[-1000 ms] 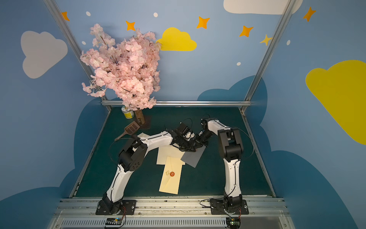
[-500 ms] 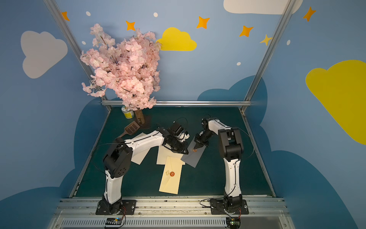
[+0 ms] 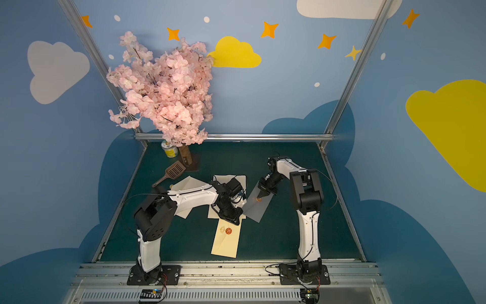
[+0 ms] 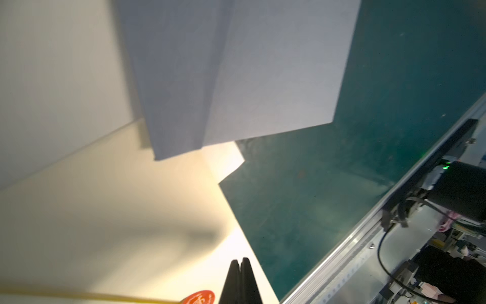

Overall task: Fold the letter paper in half and place it into the envelope
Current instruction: Fold the envelope flap on the envelope.

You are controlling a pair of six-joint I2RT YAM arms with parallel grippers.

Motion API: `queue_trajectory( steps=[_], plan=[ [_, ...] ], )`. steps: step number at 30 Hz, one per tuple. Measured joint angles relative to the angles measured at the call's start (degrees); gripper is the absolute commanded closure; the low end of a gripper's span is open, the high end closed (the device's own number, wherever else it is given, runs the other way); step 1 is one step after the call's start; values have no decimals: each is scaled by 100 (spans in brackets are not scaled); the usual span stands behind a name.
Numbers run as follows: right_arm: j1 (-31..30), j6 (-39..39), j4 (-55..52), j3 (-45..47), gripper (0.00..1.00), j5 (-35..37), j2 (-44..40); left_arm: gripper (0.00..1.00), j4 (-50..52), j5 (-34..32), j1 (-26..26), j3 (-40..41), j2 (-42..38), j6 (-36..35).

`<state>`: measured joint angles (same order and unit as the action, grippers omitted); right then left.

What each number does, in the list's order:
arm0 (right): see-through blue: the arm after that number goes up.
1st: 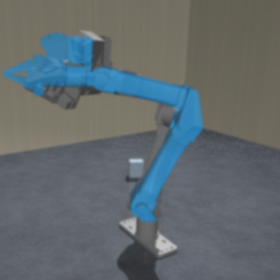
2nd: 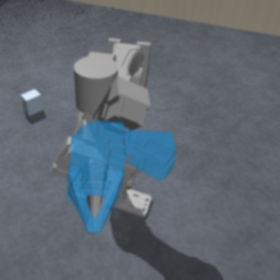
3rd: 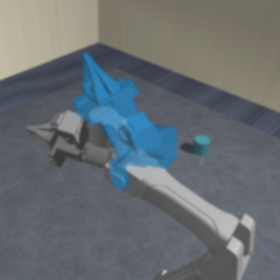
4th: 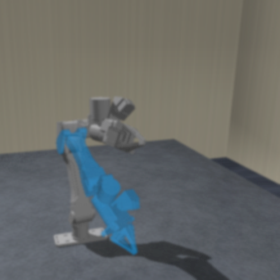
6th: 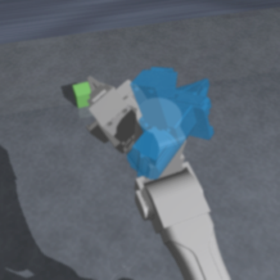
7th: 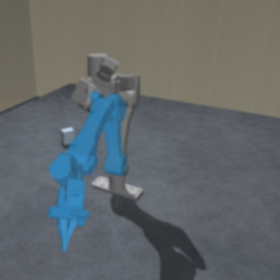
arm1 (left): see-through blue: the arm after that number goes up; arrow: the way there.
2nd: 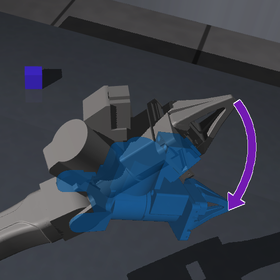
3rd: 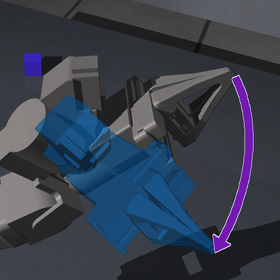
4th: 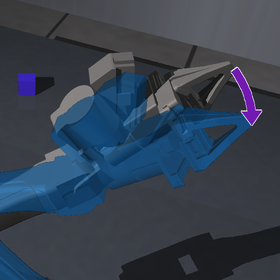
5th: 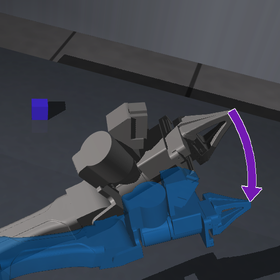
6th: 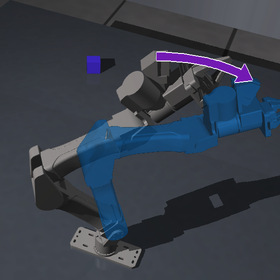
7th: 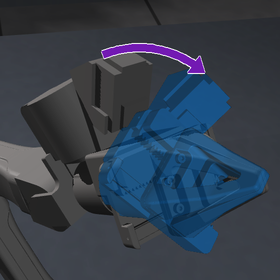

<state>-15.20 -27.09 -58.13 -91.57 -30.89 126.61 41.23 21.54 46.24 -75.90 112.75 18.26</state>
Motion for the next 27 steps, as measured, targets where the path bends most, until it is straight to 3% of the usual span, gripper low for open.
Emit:
queue_trajectory(
  steps=[7,18,27],
  plan=[
    [-2,-4,0,63,100,129,-81,97,101,-358,-50,66,52,-157],
    [-66,85,-26,284,100,382,-256,97,114,-144,-426,-72,254,-212],
    [-101,157,-42,282,100,422,-258,97,114,-400,-828,-280,319,-286]
  ],
)
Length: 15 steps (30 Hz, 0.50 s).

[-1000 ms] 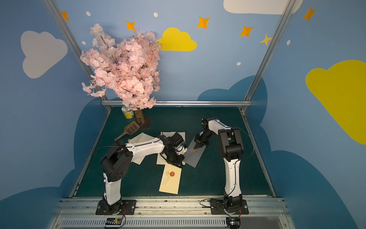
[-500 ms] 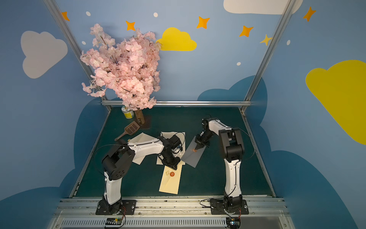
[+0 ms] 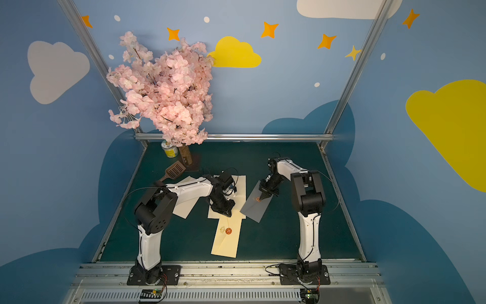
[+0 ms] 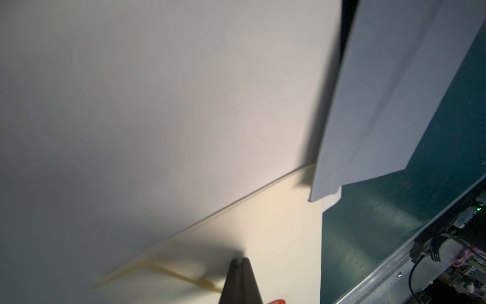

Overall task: Fold the letter paper in half and place it into the envelope
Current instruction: Fold the envelope flap on the envelope.

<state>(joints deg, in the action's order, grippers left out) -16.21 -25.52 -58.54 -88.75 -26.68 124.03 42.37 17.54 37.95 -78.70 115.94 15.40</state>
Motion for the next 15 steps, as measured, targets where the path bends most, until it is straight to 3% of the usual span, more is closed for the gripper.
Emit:
queue_trajectory(
  steps=[7,15],
  plan=[
    [-81,7,-33,-7,100,48,0,97,129,-212,177,-761,61,24],
    [-114,4,-42,-7,100,48,0,97,-103,192,476,-1838,632,267]
  ],
)
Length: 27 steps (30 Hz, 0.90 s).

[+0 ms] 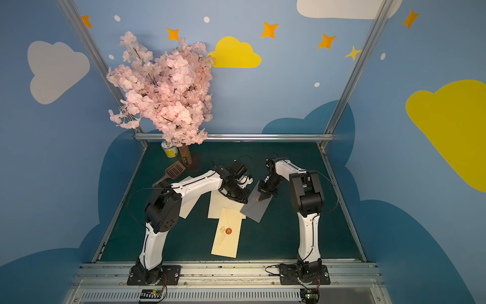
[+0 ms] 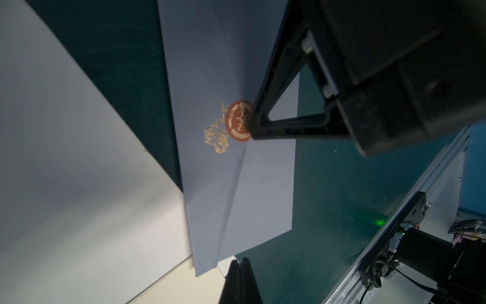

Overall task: Fold the letter paper in half and place it into the envelope
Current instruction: Fold the envelope flap on the envelope.

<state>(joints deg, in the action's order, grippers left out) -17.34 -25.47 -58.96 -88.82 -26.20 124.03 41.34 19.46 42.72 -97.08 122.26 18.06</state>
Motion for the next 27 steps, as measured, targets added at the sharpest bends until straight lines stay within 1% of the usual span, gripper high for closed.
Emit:
queue_trajectory(
  steps=[4,10,27],
  plan=[
    [0,-4,0,0,100,-13,0,97,-42,120,74,-177,402,83],
    [-4,-22,-39,0,100,-48,-2,97,-72,223,105,-186,664,188],
    [37,-122,-94,-17,100,-313,87,97,-243,308,37,-170,717,337]
  ],
)
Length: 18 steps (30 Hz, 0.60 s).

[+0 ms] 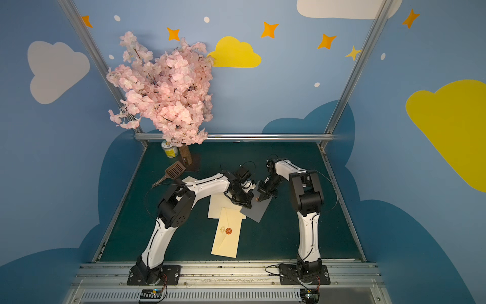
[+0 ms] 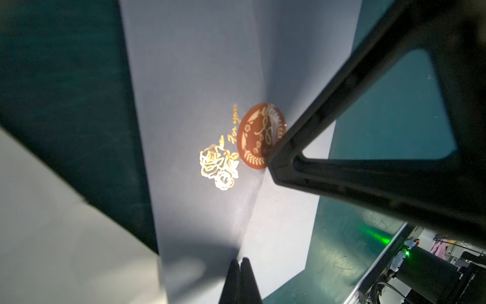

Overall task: Fold the letter paper in half and place it into the envelope
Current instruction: Fold the envelope flap on the envelope, then move the envelope to the center of the board.

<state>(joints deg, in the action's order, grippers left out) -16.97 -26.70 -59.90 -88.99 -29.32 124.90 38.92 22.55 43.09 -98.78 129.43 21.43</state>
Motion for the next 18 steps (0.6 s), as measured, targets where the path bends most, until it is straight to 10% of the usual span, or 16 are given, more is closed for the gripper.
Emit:
queue_trajectory(
  steps=[18],
  plan=[
    [101,282,-730,-382,100,1073,103,90,48,-46,-199,-22,-149,131]
  ],
)
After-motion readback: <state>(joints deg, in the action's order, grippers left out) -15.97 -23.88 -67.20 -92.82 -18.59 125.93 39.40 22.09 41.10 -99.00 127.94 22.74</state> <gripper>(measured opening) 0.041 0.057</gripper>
